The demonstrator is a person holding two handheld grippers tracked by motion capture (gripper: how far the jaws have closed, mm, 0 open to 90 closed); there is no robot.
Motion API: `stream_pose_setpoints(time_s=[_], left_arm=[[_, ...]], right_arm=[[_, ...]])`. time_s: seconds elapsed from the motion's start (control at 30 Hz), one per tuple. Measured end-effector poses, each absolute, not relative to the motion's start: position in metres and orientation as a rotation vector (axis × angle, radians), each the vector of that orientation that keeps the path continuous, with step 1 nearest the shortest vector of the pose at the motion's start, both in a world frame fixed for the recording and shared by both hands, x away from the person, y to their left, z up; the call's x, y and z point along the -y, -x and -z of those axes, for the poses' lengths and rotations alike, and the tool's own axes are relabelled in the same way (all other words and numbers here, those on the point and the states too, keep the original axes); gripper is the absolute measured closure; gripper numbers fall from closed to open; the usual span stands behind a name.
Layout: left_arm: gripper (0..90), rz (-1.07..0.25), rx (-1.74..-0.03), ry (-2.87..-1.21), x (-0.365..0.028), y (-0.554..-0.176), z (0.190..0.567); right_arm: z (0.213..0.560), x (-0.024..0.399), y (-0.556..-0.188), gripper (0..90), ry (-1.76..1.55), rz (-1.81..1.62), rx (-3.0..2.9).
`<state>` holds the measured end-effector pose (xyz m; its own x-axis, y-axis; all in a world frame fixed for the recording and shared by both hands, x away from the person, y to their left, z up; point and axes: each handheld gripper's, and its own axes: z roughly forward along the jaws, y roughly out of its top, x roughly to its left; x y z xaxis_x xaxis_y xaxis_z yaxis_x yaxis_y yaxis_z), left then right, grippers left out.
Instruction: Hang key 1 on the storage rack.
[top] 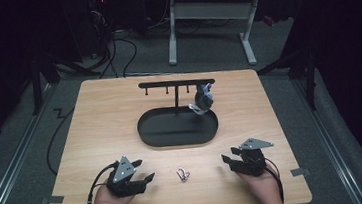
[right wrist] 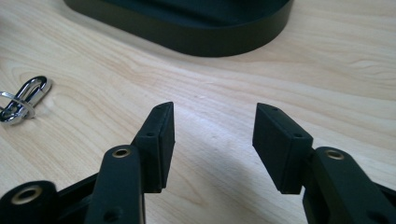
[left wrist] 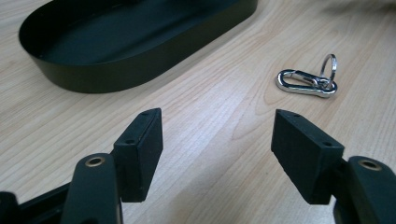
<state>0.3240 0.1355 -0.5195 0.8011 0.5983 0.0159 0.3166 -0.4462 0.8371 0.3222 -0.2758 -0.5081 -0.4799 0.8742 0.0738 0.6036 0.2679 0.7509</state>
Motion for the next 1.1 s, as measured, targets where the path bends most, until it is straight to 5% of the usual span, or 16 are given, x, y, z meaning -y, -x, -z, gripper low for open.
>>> stream_pose_setpoints(time_s=[0.17, 0.27, 0.4, 0.77, 1.1], left_arm=[[34.6, -0.393, -0.668, -2.071, -0.133, -0.324, 0.519], [34.7, -0.397, -0.671, -2.073, -0.135, -0.323, 0.519], [34.7, -0.403, -0.69, -2.064, -0.141, -0.321, 0.519], [35.0, -0.443, -0.777, -2.021, -0.169, -0.308, 0.517], [35.0, -0.445, -0.772, -2.022, -0.168, -0.308, 0.516]], right_arm=[[0.506, 0.275, -0.322, 52.5, -1.382, -1.146, -2.18], [0.505, 0.26, -0.318, 62.1, -1.306, -1.146, -2.222], [0.502, 0.22, -0.314, 90.0, -1.163, -1.212, -2.322], [0.509, 0.136, -0.304, 90.0, -0.882, -1.255, -2.575], [0.521, 0.139, -0.312, 90.0, -0.951, -1.087, -2.558]])
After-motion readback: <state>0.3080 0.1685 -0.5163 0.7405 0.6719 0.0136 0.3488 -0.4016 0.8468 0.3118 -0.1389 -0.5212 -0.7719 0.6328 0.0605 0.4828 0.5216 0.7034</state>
